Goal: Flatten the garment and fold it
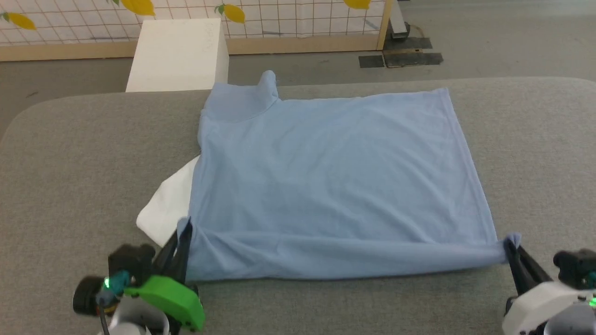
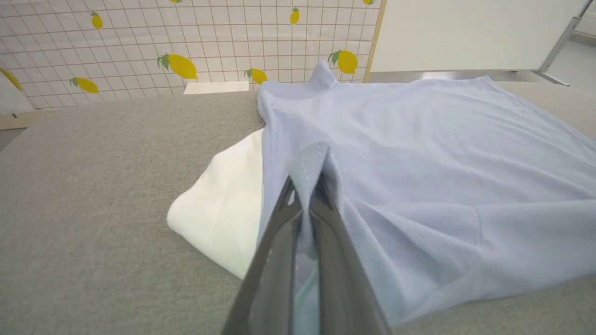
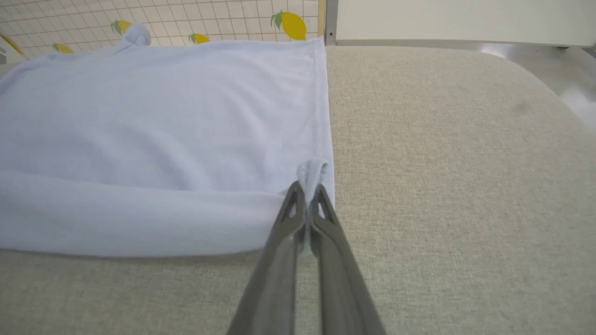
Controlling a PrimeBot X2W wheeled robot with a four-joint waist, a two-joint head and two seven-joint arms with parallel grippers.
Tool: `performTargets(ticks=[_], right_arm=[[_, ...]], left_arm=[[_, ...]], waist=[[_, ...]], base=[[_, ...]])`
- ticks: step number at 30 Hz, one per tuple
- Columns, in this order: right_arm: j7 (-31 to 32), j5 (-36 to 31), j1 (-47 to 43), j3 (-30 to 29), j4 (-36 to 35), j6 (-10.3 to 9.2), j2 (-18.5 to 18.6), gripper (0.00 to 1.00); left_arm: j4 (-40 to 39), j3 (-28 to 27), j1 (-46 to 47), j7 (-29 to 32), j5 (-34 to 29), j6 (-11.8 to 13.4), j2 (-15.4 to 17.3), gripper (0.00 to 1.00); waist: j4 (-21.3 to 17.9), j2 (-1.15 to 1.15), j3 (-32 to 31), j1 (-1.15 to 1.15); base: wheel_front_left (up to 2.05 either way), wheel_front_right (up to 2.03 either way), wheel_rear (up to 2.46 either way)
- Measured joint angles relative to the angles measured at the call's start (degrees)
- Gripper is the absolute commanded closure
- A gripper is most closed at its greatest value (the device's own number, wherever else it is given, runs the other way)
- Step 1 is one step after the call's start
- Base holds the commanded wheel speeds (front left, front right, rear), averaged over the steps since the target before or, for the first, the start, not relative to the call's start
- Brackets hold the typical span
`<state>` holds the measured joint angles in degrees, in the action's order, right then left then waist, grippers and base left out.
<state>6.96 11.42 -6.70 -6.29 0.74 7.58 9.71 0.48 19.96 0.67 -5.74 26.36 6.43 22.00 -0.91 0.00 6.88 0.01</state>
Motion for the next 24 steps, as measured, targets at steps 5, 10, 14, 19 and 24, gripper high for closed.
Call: performTargets(ticks=[5, 10, 14, 19, 24], right_arm=[[1.46, 0.0, 6.87, 1.31, 2.29, 0.0, 2.27, 1.0], [6.33, 1.92, 13.84, 2.66, 6.2, 0.0, 3.9, 1.0], [12.13, 4.49, 19.24, 3.9, 10.1, 0.0, 4.99, 1.0], [19.85, 7.35, 25.19, 4.99, 14.28, 0.0, 5.7, 1.0], [28.06, 9.29, 28.65, 5.22, 16.84, 0.0, 5.71, 1.0]], left_arm=[[3.48, -0.31, 7.91, 0.68, -0.25, -2.38, 1.15, 1.0], [7.36, -0.67, 14.51, 4.33, 0.59, -4.28, 1.88, 1.0], [10.46, -0.62, 18.57, 8.38, 1.6, -5.45, 2.2, 1.0], [14.33, -0.48, 20.23, 16.22, 5.61, -6.41, 2.34, 1.0], [15.36, -0.98, 20.35, 23.15, 9.51, -6.26, 2.35, 1.0]], waist=[[-0.69, 0.0, 1.46, 0.0], [-1.16, 0.0, 4.01, 0.0], [-1.46, 0.0, 6.64, 0.0], [-1.78, 0.0, 9.91, 0.0], [-1.92, 0.0, 12.0, -0.01]], base=[[0.0, 0.0, 0.0], [0.0, 0.0, 0.0], [0.0, 0.0, 0.0], [0.0, 0.0, 0.0], [0.0, 0.0, 0.0]])
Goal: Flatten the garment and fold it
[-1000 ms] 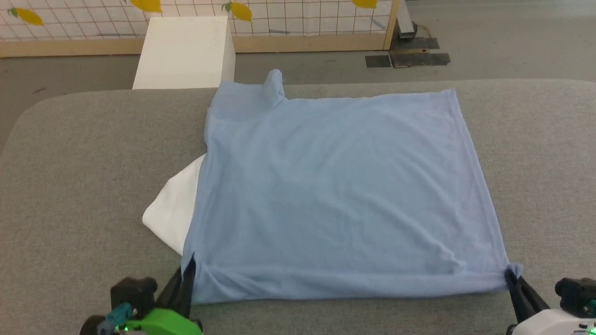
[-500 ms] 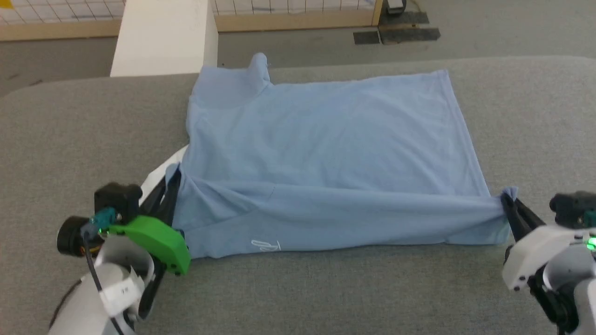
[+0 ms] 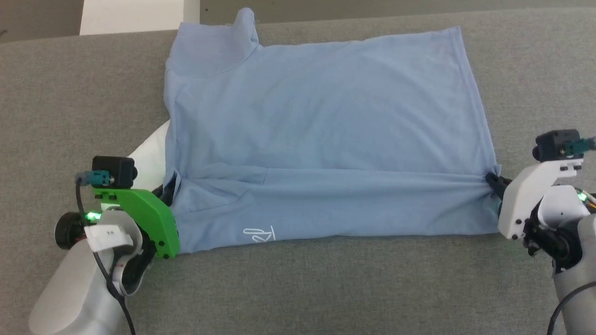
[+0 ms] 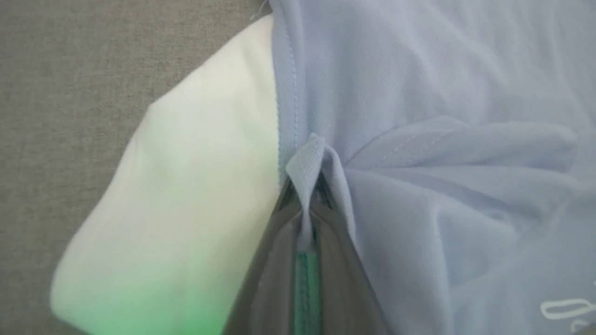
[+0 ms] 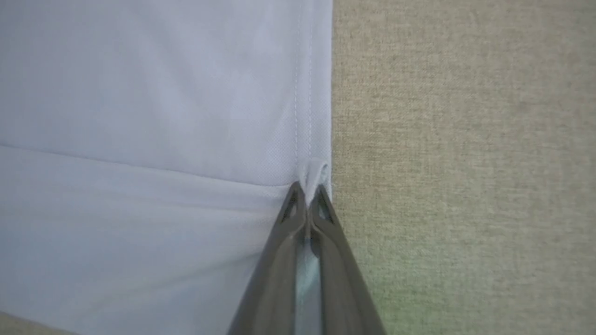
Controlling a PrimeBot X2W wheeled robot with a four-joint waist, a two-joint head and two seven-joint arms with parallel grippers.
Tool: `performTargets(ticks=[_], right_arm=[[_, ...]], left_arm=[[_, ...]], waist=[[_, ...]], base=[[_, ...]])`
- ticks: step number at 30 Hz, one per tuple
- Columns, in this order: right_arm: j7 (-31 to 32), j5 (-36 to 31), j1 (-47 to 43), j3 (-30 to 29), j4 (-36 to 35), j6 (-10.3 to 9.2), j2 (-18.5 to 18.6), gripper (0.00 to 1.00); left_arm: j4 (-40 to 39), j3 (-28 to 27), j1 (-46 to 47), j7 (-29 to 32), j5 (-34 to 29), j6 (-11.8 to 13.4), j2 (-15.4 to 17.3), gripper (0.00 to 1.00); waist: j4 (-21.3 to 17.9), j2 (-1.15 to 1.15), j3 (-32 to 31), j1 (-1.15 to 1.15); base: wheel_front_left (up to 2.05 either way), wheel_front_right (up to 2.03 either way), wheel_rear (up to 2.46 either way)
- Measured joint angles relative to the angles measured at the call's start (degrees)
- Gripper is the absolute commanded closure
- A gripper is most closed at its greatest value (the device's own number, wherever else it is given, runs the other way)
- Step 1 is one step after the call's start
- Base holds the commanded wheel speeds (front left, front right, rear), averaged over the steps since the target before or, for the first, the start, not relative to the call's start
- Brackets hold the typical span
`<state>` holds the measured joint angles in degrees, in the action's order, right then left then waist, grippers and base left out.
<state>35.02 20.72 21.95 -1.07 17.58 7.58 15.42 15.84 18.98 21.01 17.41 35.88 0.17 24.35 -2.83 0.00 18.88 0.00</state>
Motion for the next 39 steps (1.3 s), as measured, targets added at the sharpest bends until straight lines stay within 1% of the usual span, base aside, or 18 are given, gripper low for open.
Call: performTargets(ticks=[1, 2, 3, 4, 5, 6, 8, 10, 12, 15, 19, 21, 24, 26, 29, 33, 39], right_arm=[[1.49, 0.44, 0.62, -0.13, 0.1, 0.0, 0.08, 1.0], [2.99, 0.78, 1.16, -0.42, 0.16, 0.0, 0.19, 1.0], [3.83, 1.11, 1.42, -0.85, 0.34, 0.0, 0.16, 0.96], [4.5, 1.43, 1.57, -1.32, 0.45, 0.0, 0.11, 0.61], [4.86, 1.54, 1.57, -1.8, 0.43, 0.0, -0.05, 0.35], [4.88, 1.54, 1.55, -2.23, 0.41, 0.0, -0.25, 0.0], [4.2, 1.54, 1.26, -3.38, -0.09, 0.0, -0.9, 0.0], [1.72, 1.55, 0.41, -3.71, -1.46, 0.0, -1.34, 0.0], [-3.36, 1.55, -1.24, -3.67, -3.89, 0.0, -1.79, 0.0], [-10.62, 1.41, -4.02, -4.12, -6.27, -0.01, -2.44, 0.0], [-19.98, 0.31, -9.02, -4.79, -9.49, -0.01, -4.56, 0.0], [-24.17, -0.76, -11.51, -5.04, -11.03, 0.0, -5.79, 0.0], [-29.88, -2.35, -15.07, -5.57, -12.83, 0.0, -7.94, 0.0], [-33.53, -3.18, -17.08, -5.61, -13.8, 0.0, -9.12, 0.0], [-37.2, -4.46, -18.66, -4.65, -14.6, 0.0, -10.22, 0.0], [-39.91, -4.67, -19.39, -4.25, -14.77, 0.0, -11.23, 0.0], [-39.9, -4.63, -19.51, -3.5, -14.19, -0.01, -11.8, 0.0]], left_arm=[[-0.24, -0.25, 0.06, 0.98, 0.78, 0.4, 0.0, 1.0], [-0.63, -0.56, 0.08, 1.78, 1.67, 1.01, -0.13, 0.89], [-0.82, -0.77, 0.07, 2.15, 2.05, 1.42, -0.33, 0.65], [-1.04, -1.03, 0.02, 2.27, 2.44, 1.79, -0.62, 0.13], [-1.38, -1.22, -0.17, 2.18, 2.57, 1.99, -0.86, 0.0], [-1.62, -1.33, -0.36, 1.79, 2.56, 2.18, -1.04, 0.0], [-2.26, -2.02, -1.36, -1.94, 2.0, 3.11, -1.36, 0.0], [-3.3, -3.28, -2.82, -7.48, 0.73, 4.55, -1.52, 0.0], [-4.82, -3.93, -4.16, -13.4, -1.55, 5.8, -1.74, 0.0], [-6.3, -4.42, -6.77, -20.3, -3.3, 6.55, -2.7, 0.0], [-7.56, -4.61, -11.19, -26.46, -5.17, 8.31, -3.97, 0.0], [-8.21, -4.04, -13.17, -27.82, -5.8, 8.98, -4.64, 0.0], [-8.48, -2.85, -16.0, -28.08, -5.9, 9.48, -5.64, 0.0], [-7.76, -1.8, -17.4, -27.13, -5.9, 9.57, -6.2, 0.0], [-6.12, -1.42, -18.5, -25.25, -5.72, 11.02, -6.71, 0.0], [-4.03, -1.91, -18.52, -22.41, -5.24, 13.48, -7.39, 0.0], [-1.78, -3.47, -18.14, -15.55, -2.76, 17.71, -8.43, 0.0]], waist=[[0.03, 0.0, 0.21, 0.0], [0.18, 0.0, 0.3, 0.0], [0.3, 0.0, 0.28, 0.0], [0.44, 0.0, 0.15, 0.0], [0.57, 0.0, -0.09, 0.0], [0.66, 0.0, -0.33, 0.0], [0.87, 0.0, -1.07, 0.0], [1.07, 0.0, -1.88, 0.0], [1.29, 0.0, -2.93, 0.0], [1.59, 0.0, -4.57, 0.0], [1.88, 0.0, -6.77, 0.0], [1.98, 0.0, -7.69, 0.0], [2.07, 0.0, -8.82, 0.0], [2.02, 0.0, -9.33, 0.0], [1.44, 0.0, -9.6, 0.0], [0.6, 0.0, -9.87, 0.0], [-0.56, 0.0, -10.03, 0.0]], base=[[0.0, 0.0, 0.0], [0.0, 0.0, 0.0], [0.0, 0.0, 0.0], [0.0, 0.0, 0.0], [0.0, 0.0, 0.0], [0.0, 0.0, 0.0], [0.0, 0.0, 0.0], [0.0, 0.0, 0.0], [0.0, 0.0, 0.0], [0.0, 0.0, 0.0], [0.0, 0.0, 0.0], [0.0, 0.0, 0.0], [0.0, 0.0, 0.0], [0.0, 0.0, 0.0], [0.0, 0.0, 0.0], [0.0, 0.0, 0.0], [0.0, 0.0, 0.0]])
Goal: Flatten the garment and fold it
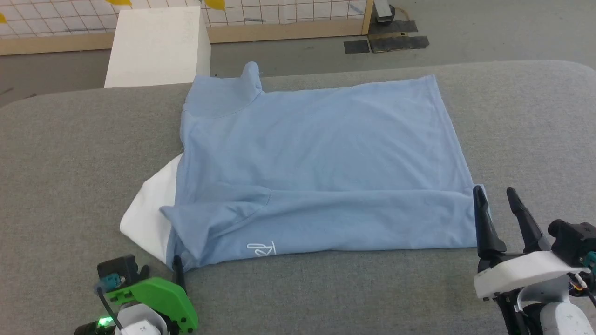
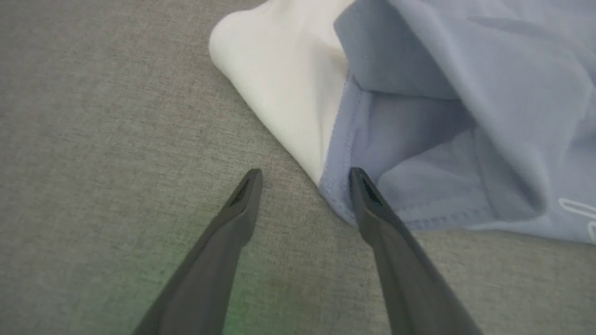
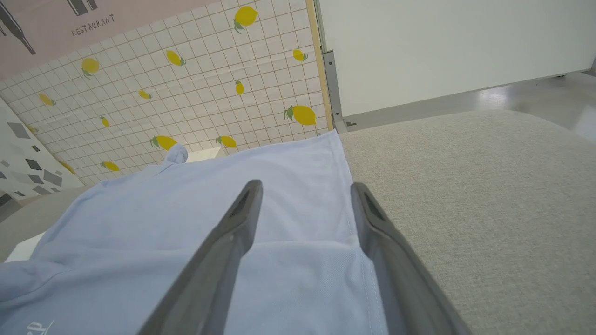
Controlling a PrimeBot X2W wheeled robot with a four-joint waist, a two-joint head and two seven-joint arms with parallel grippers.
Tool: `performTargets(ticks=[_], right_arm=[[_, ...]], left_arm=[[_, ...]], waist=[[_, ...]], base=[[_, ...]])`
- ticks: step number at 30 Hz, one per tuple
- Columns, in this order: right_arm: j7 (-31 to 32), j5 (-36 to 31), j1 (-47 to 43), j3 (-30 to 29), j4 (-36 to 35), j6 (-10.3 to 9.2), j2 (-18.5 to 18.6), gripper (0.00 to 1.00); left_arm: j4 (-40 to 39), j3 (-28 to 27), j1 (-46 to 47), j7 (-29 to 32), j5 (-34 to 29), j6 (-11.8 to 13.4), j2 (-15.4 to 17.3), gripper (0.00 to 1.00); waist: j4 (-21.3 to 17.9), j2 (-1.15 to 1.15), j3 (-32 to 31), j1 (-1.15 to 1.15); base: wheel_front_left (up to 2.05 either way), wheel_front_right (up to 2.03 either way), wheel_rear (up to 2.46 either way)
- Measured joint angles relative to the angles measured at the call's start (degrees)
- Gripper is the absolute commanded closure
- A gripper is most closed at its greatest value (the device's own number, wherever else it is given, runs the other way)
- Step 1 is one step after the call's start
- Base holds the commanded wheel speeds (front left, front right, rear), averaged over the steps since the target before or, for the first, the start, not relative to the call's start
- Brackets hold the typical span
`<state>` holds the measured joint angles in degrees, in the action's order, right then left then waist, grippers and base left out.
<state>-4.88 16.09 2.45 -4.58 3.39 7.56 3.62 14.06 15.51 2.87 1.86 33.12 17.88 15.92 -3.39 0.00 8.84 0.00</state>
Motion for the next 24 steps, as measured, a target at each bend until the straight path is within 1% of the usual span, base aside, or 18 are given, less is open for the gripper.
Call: performTargets(ticks=[4, 5, 6, 7, 11, 16, 19, 24], right_arm=[[0.63, 0.01, -0.07, 0.36, 0.29, 0.01, -0.18, 0.0], [0.86, 0.01, -0.1, 0.41, 0.42, 0.01, -0.21, 0.0], [1.12, 0.01, -0.13, 0.42, 0.63, 0.01, -0.26, 0.0], [1.48, 0.01, -0.15, 0.43, 0.87, 0.01, -0.29, 0.0], [2.15, -0.33, -0.16, 0.03, 1.33, 0.01, -0.38, 0.0], [4.41, -3.45, 0.25, -2.54, 3.54, 0.01, -0.56, 0.0], [9.49, -4.58, 2.43, -5.37, 6.68, 0.01, -0.57, 0.0], [22.88, -4.55, 7.21, -8.83, 12.51, 0.01, -0.67, 0.0]], left_arm=[[0.0, -0.96, 1.17, 4.12, 2.53, 0.41, -0.16, 0.0], [-0.03, -1.15, 1.4, 4.74, 3.32, 0.35, -0.21, 0.55], [-0.04, -1.29, 1.6, 5.38, 4.07, 0.25, -0.18, 0.91], [-0.08, -1.26, 1.79, 5.9, 4.32, -0.03, -0.09, 1.0], [-0.54, -0.94, 1.97, 7.15, 4.89, -0.93, 0.01, 1.0], [-1.34, -0.56, 1.91, 7.14, 4.92, -1.12, 0.01, 1.0], [-1.83, -0.33, 1.93, 7.12, 4.95, -1.23, 0.0, 1.0], [-2.01, 0.31, 2.32, 6.62, 4.94, -1.8, -0.07, 1.0]], waist=[[-0.61, 0.0, -0.08, 0.0], [-0.73, 0.0, -0.1, 0.0], [-0.86, 0.0, -0.14, 0.0], [-0.98, 0.0, -0.2, 0.0], [-1.2, 0.0, -0.4, 0.0], [-1.03, 0.0, -0.32, 0.0], [-0.66, 0.0, 0.09, 0.0], [0.45, 0.0, 0.83, 0.0]], base=[[0.0, 0.0, 0.0], [0.0, 0.0, 0.0], [0.0, 0.0, 0.0], [0.0, 0.0, 0.0], [0.0, 0.0, 0.0], [0.0, 0.0, 0.0], [0.0, 0.0, 0.0], [0.0, 0.0, 0.0]])
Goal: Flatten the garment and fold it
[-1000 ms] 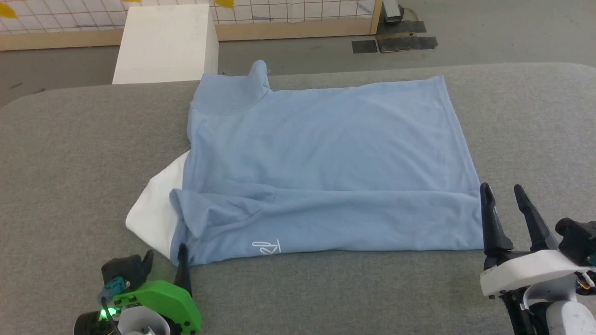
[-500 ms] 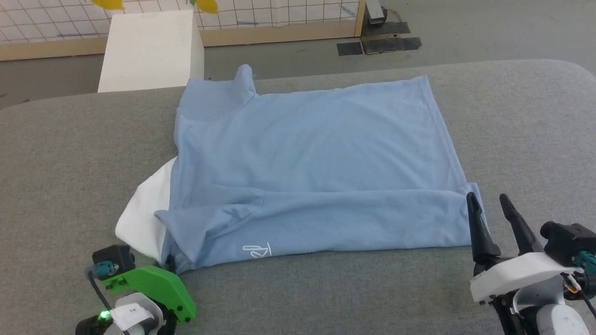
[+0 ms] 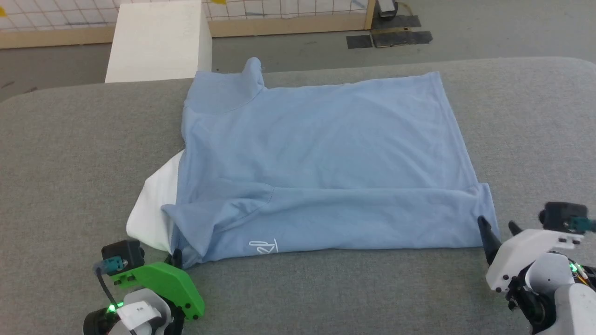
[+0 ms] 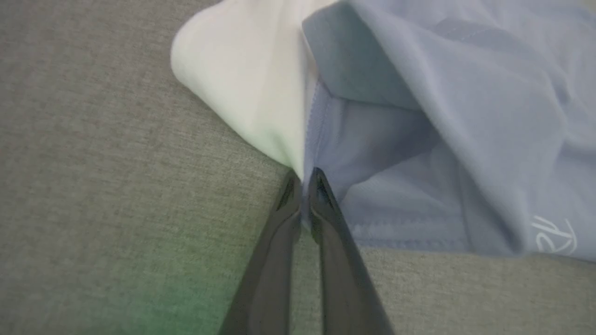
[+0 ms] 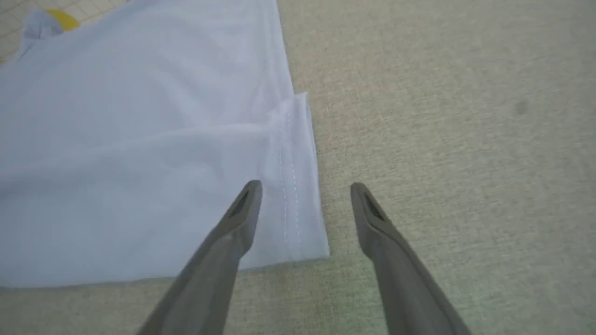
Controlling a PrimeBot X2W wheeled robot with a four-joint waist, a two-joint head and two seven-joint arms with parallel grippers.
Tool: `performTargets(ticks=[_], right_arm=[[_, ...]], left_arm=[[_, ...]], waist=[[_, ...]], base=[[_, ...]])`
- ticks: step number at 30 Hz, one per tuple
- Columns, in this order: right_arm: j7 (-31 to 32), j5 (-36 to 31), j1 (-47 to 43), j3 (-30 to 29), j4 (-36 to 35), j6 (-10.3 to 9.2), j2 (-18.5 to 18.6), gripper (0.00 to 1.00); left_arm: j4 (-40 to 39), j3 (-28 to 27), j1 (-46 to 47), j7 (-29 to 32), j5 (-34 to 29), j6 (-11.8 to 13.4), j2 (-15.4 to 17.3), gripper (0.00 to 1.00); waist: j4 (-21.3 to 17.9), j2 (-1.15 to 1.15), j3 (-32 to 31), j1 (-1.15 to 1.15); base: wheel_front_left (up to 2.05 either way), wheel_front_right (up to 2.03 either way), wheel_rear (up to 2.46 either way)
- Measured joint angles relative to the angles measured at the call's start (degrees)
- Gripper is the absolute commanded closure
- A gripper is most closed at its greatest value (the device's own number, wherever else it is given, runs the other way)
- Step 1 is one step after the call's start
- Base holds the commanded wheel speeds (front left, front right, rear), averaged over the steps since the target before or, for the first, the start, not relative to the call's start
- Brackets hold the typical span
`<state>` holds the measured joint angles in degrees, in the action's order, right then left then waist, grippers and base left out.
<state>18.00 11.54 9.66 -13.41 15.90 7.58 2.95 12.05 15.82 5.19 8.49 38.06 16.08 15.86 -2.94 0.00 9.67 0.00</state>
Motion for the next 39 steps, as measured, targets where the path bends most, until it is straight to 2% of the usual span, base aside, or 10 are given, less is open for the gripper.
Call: performTargets(ticks=[6, 7, 8, 9, 10, 19, 29, 33, 38, 39], right_arm=[[17.37, -3.47, 2.38, -1.67, 1.12, 0.0, 0.09, 0.0], [19.78, -3.86, 2.76, -1.63, 0.47, 0.0, 0.14, 0.51], [21.47, -4.05, 2.96, -1.58, -0.05, 0.0, 0.18, 0.71], [23.29, -4.12, 3.04, -1.56, -0.8, 0.0, 0.22, 0.77], [24.59, -4.12, 3.02, -1.56, -1.53, 0.0, 0.21, 1.0], [20.24, -0.15, -2.85, -2.98, -12.34, 0.0, -0.15, 1.0], [24.18, 5.92, -15.57, -6.11, -22.39, 0.0, -0.2, 1.0], [23.62, 7.12, -17.9, -7.73, -20.12, 0.0, -0.2, 1.0], [18.67, 7.1, -18.39, -7.27, -12.41, 0.0, -0.16, 1.0], [17.3, 7.11, -18.12, -7.11, -11.21, 0.01, -0.13, 1.0]], left_arm=[[0.13, 0.45, 0.58, -1.01, 0.0, -0.75, -0.47, 1.0], [0.15, 0.55, 0.64, -1.09, -0.01, -0.91, -0.49, 1.0], [0.19, 0.56, 0.7, -1.22, -0.01, -0.94, -0.51, 1.0], [0.3, 0.57, 0.74, -1.48, -0.01, -1.08, -0.51, 1.0], [0.47, 0.59, 0.76, -1.82, -0.05, -1.36, -0.49, 1.0], [-1.55, 0.33, -0.63, -8.72, -3.01, -0.64, 0.71, 1.0], [-12.8, 1.8, -13.23, -0.37, -3.64, 5.25, 3.74, 1.0], [-15.0, 3.0, -16.97, 3.69, -3.19, 7.2, 4.11, 1.0], [-15.26, 3.54, -17.14, 4.95, -3.14, 7.44, 4.19, 1.0], [-15.13, 3.47, -17.09, 4.91, -3.0, 7.44, 4.04, 0.95]], waist=[[1.23, 0.0, 0.7, 0.0], [1.34, 0.0, 0.82, 0.0], [1.42, 0.0, 0.9, 0.0], [1.49, 0.0, 0.96, 0.0], [1.54, 0.0, 0.99, 0.0], [1.44, 0.0, -1.63, 0.0], [0.57, 0.0, -3.09, 0.0], [0.51, 0.0, -2.62, 0.0], [0.87, 0.0, -1.98, 0.0], [0.93, 0.0, -1.9, 0.0]], base=[[0.0, 0.0, 0.0], [0.0, 0.0, 0.0], [0.0, 0.0, 0.0], [0.0, 0.0, 0.0], [0.0, 0.0, 0.0], [0.0, 0.0, 0.0], [0.0, 0.0, 0.0], [0.0, 0.0, 0.0], [0.0, 0.0, 0.0], [0.0, 0.0, 0.0]])
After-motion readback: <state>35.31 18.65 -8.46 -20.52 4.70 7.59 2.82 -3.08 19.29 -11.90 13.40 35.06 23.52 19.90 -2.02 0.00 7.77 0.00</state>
